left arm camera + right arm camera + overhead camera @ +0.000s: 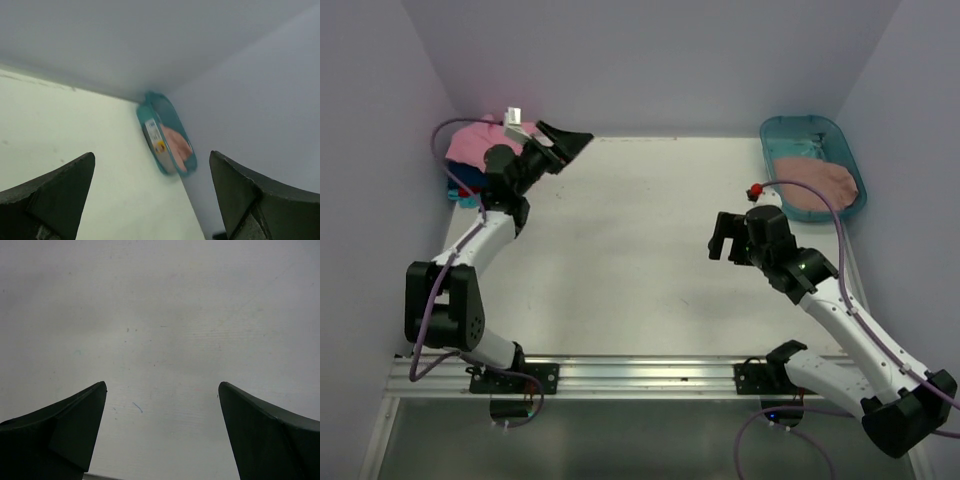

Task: Fold and stack the t-shirts
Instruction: Put the neatly folded tshirt into the corner of the board with the left arm

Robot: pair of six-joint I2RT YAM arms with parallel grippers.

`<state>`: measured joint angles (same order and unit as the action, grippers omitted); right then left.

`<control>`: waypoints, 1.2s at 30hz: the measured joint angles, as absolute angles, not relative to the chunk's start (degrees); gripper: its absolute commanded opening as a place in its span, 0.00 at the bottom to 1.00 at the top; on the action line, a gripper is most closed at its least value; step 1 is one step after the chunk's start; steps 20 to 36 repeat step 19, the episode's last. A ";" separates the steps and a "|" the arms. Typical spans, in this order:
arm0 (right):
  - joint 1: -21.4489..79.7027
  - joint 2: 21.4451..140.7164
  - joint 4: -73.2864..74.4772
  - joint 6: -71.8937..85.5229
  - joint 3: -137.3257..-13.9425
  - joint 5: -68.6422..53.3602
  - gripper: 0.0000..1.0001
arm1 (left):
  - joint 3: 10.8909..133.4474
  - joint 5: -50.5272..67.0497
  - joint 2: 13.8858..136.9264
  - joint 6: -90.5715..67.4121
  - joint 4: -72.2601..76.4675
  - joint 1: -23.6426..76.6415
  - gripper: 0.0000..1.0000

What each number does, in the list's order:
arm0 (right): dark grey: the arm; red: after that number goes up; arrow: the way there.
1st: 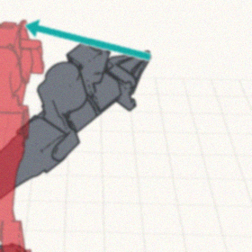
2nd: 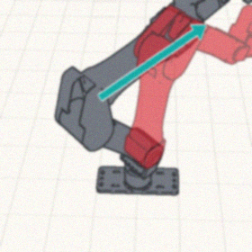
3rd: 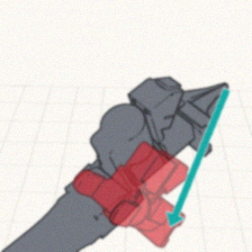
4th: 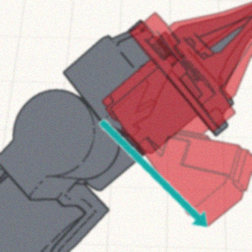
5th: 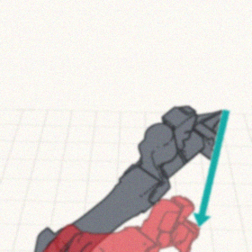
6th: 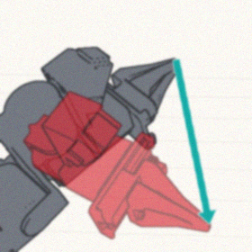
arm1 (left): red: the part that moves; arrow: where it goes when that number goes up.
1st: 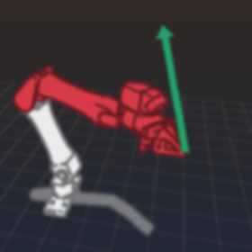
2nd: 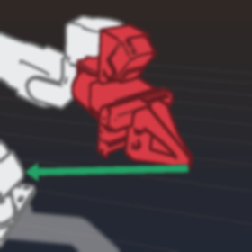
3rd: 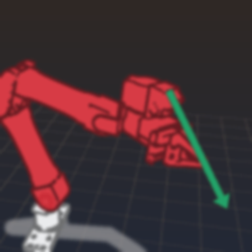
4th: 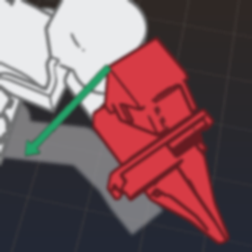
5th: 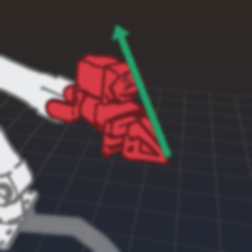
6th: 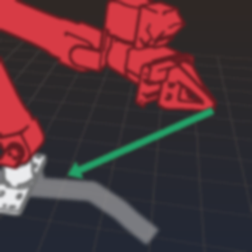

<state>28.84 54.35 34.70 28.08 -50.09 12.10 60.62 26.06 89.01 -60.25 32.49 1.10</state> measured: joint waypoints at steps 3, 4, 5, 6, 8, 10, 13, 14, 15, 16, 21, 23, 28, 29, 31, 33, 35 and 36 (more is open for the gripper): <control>28.86 54.37 36.80 28.21 -53.49 14.83 0.99 | 55.33 31.92 83.90 -57.14 34.13 10.02 1.00; 28.86 54.30 37.30 28.16 -54.52 15.70 0.99 | 53.82 33.52 81.84 -55.64 34.09 12.71 1.00; 28.86 54.13 37.78 28.14 -55.29 16.27 0.99 | 52.47 34.37 79.64 -53.41 33.45 15.77 1.00; 28.86 53.76 38.19 28.08 -55.61 16.97 0.99 | 51.22 34.04 77.21 -50.72 32.25 19.07 1.00; 28.86 52.40 39.57 28.05 -55.64 17.72 0.99 | 48.80 33.43 72.64 -46.11 30.26 25.54 1.00; 28.86 50.98 40.73 27.97 -55.64 18.68 0.99 | 46.11 32.18 67.88 -41.69 27.99 33.54 1.00; 28.86 48.95 42.17 27.73 -55.64 20.32 0.99 | 43.31 30.33 64.12 -37.78 25.45 40.86 1.00; 28.86 48.58 42.70 27.53 -55.64 20.73 0.99 | 42.96 29.26 63.72 -36.49 23.94 42.85 1.00; 28.86 48.42 43.13 27.33 -55.64 21.19 0.99 | 42.96 27.51 63.81 -35.22 22.11 44.91 1.00; 28.86 48.38 43.46 27.03 -55.64 21.43 0.99 | 42.98 25.58 64.18 -33.87 20.16 46.92 1.00; 28.86 48.40 43.81 26.33 -55.61 21.43 0.99 | 43.48 20.45 66.48 -30.50 14.46 54.02 1.00; 28.86 48.40 43.81 26.33 -55.61 21.43 0.99 | 43.48 20.45 66.48 -30.50 14.46 54.02 1.00; 28.86 48.40 43.81 26.33 -55.61 21.43 0.99 | 43.48 20.45 66.48 -30.50 14.46 54.02 1.00; 28.86 48.40 43.81 26.33 -55.61 21.43 0.99 | 43.48 20.45 66.48 -30.50 14.46 54.02 1.00; 28.86 48.40 43.81 26.33 -55.61 21.43 0.99 | 43.48 20.45 66.48 -30.50 14.46 54.02 1.00; 28.86 48.40 43.81 26.33 -55.61 21.43 0.99 | 43.48 20.45 66.48 -30.50 14.46 54.02 1.00; 28.86 48.40 43.81 26.33 -55.61 21.43 0.99 | 43.48 20.45 66.48 -30.50 14.46 54.02 1.00; 28.86 48.40 43.81 26.33 -55.61 21.43 0.99 | 43.48 20.45 66.48 -30.50 14.46 54.02 1.00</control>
